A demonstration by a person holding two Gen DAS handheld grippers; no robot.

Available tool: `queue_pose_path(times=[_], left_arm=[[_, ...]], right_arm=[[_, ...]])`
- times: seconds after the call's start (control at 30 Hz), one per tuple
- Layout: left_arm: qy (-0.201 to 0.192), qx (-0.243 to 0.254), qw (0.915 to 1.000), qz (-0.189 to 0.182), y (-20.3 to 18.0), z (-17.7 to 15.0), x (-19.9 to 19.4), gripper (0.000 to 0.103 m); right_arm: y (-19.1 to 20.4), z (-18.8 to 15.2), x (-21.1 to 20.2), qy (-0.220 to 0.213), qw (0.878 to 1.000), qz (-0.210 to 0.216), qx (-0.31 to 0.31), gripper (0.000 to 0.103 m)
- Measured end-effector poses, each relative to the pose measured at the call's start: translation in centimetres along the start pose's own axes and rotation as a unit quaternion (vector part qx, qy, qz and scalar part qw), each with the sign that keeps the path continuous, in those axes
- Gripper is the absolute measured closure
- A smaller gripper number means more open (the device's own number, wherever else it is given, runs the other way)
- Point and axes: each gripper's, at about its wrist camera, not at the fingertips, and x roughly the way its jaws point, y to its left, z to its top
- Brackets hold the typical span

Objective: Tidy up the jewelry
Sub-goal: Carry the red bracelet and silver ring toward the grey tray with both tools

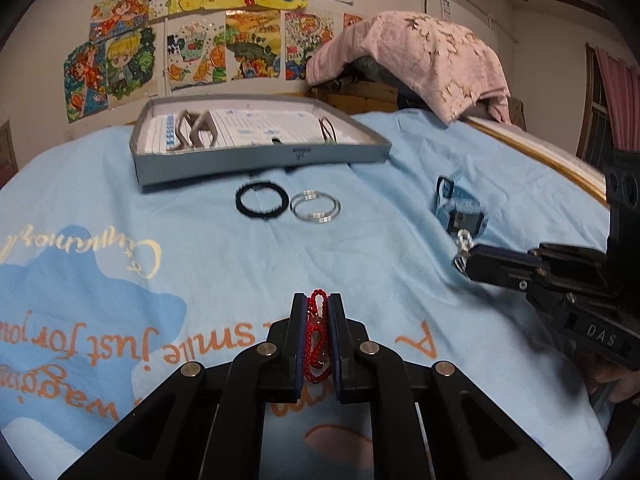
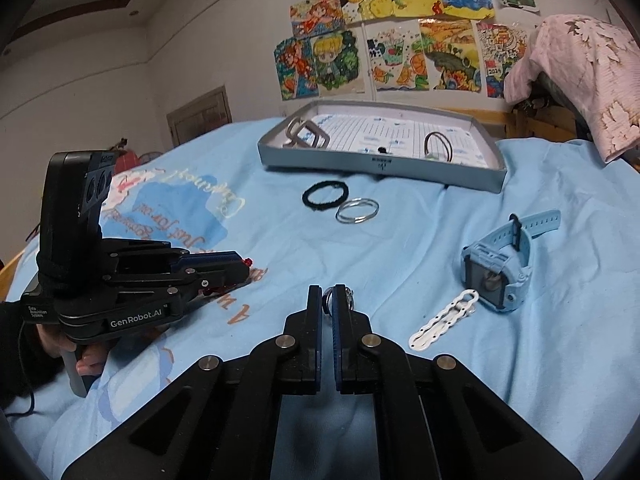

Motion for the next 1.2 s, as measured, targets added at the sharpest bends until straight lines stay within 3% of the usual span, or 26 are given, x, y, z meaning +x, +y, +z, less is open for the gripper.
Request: queue_pose_path(times=[0.4,0.63,0.8,0.97,1.2], left_arm=[[-0.018,-0.045,0.9988,0.008,0.3,2.8,-0.3,0.093],[-0.039,-0.063,0.9973,0.004,1.2,7.6,1.9,0.093],[-0.051,-0.08,0.9954,0.01,3.0,12.1,5.6,0.093],[-0.051,-0.1,0.9932,0.033,4.4,15.0,10.1,0.093],[-0.033,-0.09,0.9942,0.049,4.4,15.1,13.9,0.093]], right_arm=[[-1.1,1.0,-1.4,-0.038,0.999,0.003,0.025,0.099],[-2.4,4.6,-0.5,-0.057,0.998,0.004,0.02,0.099],[-5.5,10.5,2.6,-0.059,0.998,-0.006,-0.004,0.099],[-9.2,15.4,7.8,-0.041,0.999,-0.018,0.011,0.099],[-13.3,15.9,14.3,0.009,0.995,-0.012,0.098,0.099]])
